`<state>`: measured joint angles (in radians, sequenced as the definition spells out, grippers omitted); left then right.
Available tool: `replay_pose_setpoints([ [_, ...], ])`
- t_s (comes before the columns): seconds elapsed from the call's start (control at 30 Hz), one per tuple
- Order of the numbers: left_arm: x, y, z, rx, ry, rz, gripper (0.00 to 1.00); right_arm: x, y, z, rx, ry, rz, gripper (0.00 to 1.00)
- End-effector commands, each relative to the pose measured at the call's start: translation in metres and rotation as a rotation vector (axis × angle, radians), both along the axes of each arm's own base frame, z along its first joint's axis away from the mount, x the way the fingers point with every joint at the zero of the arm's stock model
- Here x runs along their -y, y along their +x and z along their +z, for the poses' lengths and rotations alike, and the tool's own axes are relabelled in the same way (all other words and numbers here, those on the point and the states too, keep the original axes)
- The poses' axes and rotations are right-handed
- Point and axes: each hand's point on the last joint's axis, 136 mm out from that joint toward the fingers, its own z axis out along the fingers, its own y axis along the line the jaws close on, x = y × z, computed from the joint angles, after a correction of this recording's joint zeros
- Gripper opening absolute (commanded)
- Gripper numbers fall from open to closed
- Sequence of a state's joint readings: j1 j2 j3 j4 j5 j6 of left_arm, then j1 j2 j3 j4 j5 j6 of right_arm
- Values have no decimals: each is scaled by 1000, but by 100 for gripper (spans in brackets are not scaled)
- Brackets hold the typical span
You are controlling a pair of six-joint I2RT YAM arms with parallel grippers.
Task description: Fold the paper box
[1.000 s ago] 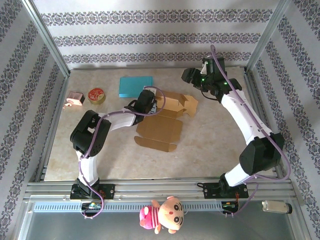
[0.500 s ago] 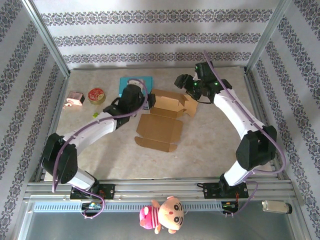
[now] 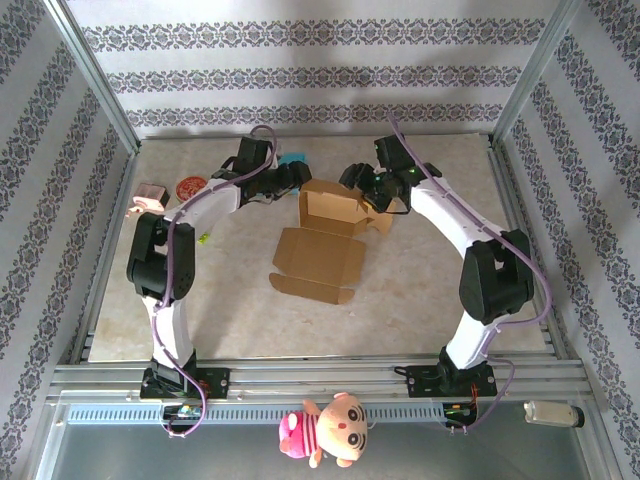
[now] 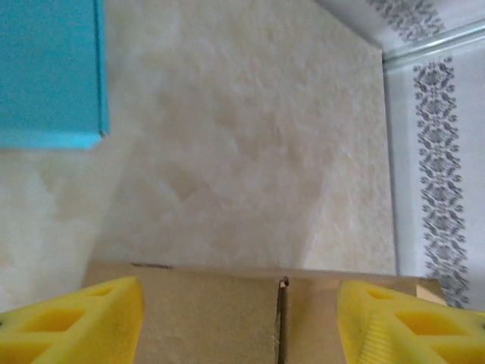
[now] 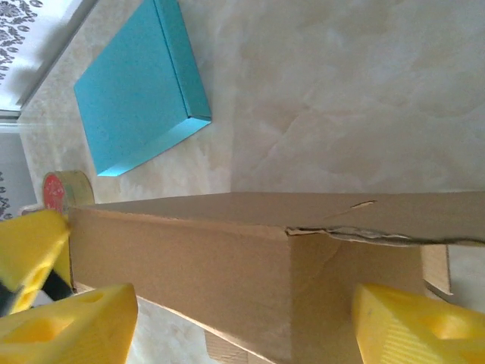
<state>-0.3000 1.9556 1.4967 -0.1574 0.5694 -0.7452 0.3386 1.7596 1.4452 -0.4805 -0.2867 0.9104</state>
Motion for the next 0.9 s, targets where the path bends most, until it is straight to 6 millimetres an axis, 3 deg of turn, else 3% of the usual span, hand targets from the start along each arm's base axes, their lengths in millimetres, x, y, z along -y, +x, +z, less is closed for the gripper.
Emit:
replay_pose_setpoints([
  [0.0, 18, -9, 21, -17, -107, -68, 60, -13, 4, -8, 3, 52, 2, 69],
  [0.13, 17, -14, 15, -23, -118, -63, 51, -26, 14, -8, 20, 110, 18, 61],
  [0.3, 14, -20, 7, -35, -101, -56, 48, -42, 15, -8, 43, 79, 67, 51],
  [0.47, 5, -23, -3, -40, -37, -34, 48, -27, 7, -11, 38, 5, 43, 64],
  [0.53, 1, -23, -5, -39, -3, -30, 48, -21, -2, -4, 53, -16, 63, 72],
  [0.67, -3, -25, -9, -40, 48, -33, 48, -6, -25, 11, 119, -80, 120, 77],
  [0.77, -6, -26, -10, -32, 94, -31, 48, 11, -46, 8, 156, -147, 127, 80],
  [0.87, -4, -26, -9, -30, 96, -33, 48, 27, -65, -7, 183, -182, 94, 81],
])
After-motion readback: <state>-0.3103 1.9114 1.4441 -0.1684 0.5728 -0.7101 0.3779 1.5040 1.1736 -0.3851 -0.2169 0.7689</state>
